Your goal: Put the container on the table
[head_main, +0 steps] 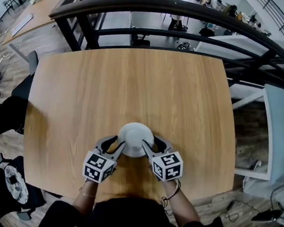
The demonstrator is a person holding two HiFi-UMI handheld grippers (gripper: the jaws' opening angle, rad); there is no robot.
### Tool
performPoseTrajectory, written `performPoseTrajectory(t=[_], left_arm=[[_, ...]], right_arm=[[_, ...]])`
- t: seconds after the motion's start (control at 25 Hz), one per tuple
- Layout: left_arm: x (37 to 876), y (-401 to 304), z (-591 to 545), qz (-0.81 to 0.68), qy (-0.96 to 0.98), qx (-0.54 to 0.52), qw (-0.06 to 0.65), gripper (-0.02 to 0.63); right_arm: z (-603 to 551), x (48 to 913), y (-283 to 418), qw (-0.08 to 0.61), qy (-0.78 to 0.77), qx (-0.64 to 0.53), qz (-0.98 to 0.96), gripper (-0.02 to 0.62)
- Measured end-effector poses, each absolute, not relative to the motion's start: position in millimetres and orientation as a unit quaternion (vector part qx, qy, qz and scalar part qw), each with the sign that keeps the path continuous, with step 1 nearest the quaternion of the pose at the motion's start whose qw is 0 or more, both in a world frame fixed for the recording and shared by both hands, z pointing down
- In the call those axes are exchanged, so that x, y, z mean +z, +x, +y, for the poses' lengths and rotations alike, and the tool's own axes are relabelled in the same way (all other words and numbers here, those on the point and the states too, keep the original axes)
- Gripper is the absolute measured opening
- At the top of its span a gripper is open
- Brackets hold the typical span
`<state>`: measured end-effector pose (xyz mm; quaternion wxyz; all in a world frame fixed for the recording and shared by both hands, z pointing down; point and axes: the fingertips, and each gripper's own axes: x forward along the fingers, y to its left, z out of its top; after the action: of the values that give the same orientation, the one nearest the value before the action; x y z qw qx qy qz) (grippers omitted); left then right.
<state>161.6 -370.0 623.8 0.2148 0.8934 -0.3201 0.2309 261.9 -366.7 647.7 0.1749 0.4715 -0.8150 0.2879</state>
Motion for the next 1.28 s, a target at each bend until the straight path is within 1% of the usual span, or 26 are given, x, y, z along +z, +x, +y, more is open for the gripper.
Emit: performPoseTrajectory(t=[0.72, 0.96, 1.28], left_arm=[[646, 163, -373, -0.316, 0.885, 0.267, 0.214, 0.127], [652, 162, -373, -0.314, 0.883, 0.277, 0.213, 0.130], [658, 161, -373, -0.312, 0.881, 0.287, 0.212, 0.130]], right_arm=[[-370, 662, 265, 0.217, 0.467, 0.280, -0.810, 0.192], [-369, 667, 261, 0.259, 0.458, 0.252, -0.812, 0.218], [-368, 674, 260, 0.275, 0.455, 0.248, -0.810, 0.233]])
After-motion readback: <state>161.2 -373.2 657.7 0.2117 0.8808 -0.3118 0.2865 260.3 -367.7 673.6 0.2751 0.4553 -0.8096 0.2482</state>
